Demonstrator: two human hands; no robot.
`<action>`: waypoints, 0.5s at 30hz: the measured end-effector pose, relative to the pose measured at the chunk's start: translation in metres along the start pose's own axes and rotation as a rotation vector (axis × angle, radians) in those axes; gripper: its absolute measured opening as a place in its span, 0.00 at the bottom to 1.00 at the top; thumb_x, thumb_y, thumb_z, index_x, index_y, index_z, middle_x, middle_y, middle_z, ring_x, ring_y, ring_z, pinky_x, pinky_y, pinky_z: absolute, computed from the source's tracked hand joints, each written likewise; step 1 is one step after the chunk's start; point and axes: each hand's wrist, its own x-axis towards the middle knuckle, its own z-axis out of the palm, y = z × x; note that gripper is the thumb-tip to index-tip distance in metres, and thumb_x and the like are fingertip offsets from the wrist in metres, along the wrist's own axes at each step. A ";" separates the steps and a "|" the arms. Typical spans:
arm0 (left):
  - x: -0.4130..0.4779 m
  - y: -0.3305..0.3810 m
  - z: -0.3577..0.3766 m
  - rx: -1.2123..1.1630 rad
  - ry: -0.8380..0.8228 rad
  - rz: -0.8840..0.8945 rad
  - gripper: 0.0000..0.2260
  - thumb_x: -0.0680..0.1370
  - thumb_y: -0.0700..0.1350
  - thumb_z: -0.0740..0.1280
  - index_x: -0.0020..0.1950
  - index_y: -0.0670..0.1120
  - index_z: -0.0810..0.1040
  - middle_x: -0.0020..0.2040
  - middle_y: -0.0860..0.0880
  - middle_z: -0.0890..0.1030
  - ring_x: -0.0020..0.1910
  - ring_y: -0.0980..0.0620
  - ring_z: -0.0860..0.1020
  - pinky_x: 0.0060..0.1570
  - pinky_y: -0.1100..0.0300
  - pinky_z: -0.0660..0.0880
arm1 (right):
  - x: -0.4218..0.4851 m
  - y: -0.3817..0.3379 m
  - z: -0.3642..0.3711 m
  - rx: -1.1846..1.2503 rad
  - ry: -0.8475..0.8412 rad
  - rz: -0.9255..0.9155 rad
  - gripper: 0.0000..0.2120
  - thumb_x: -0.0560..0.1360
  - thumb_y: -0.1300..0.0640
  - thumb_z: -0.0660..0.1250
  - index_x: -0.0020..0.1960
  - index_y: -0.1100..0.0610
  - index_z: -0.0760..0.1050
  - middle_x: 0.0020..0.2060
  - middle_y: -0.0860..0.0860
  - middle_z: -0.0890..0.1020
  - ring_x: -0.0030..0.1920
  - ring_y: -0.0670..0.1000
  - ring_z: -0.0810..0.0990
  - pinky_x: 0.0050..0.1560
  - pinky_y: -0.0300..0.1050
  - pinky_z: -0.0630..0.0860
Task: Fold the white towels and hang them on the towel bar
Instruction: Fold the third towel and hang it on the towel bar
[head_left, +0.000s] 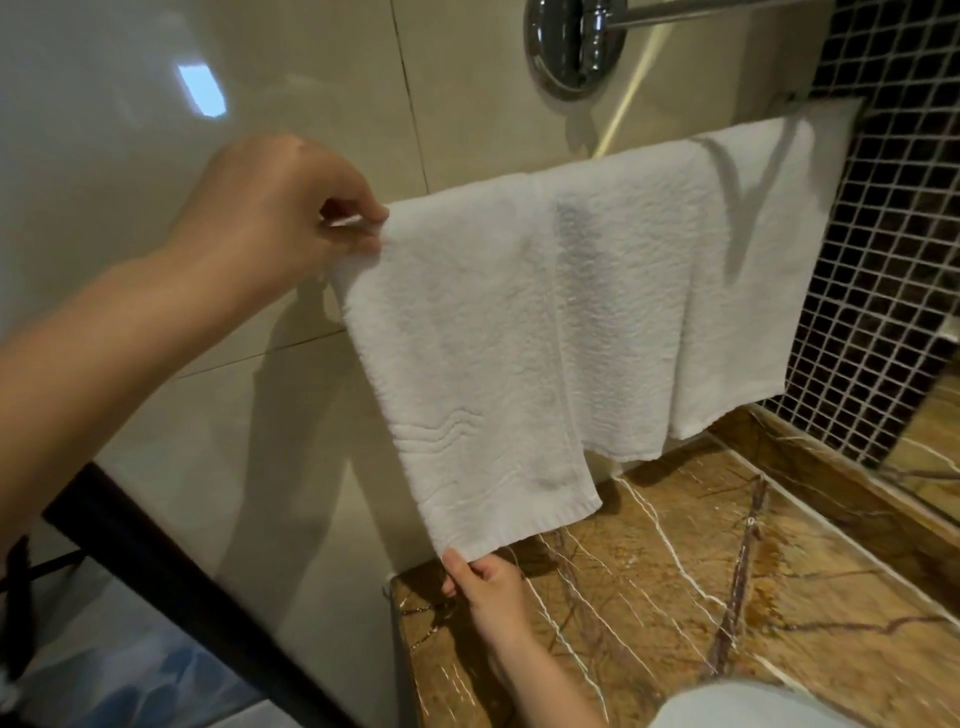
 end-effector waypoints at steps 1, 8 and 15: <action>0.001 0.001 0.000 0.012 -0.010 0.000 0.11 0.70 0.42 0.75 0.51 0.44 0.83 0.46 0.43 0.83 0.41 0.50 0.76 0.42 0.57 0.67 | 0.001 -0.001 0.001 -0.001 -0.003 0.003 0.14 0.75 0.55 0.70 0.31 0.57 0.77 0.27 0.46 0.79 0.29 0.41 0.76 0.35 0.27 0.71; 0.017 0.006 0.002 0.007 -0.099 0.101 0.15 0.68 0.49 0.73 0.52 0.46 0.81 0.44 0.45 0.78 0.43 0.43 0.77 0.44 0.41 0.76 | 0.014 -0.004 -0.031 0.171 -0.110 0.151 0.15 0.69 0.55 0.75 0.54 0.55 0.78 0.47 0.49 0.84 0.47 0.46 0.82 0.45 0.35 0.78; 0.055 0.037 0.042 -0.085 -0.063 0.151 0.14 0.74 0.50 0.69 0.55 0.45 0.80 0.48 0.43 0.81 0.45 0.43 0.79 0.48 0.43 0.76 | 0.055 -0.024 -0.082 0.513 0.112 0.201 0.17 0.77 0.54 0.64 0.63 0.60 0.73 0.57 0.56 0.81 0.53 0.52 0.80 0.45 0.43 0.77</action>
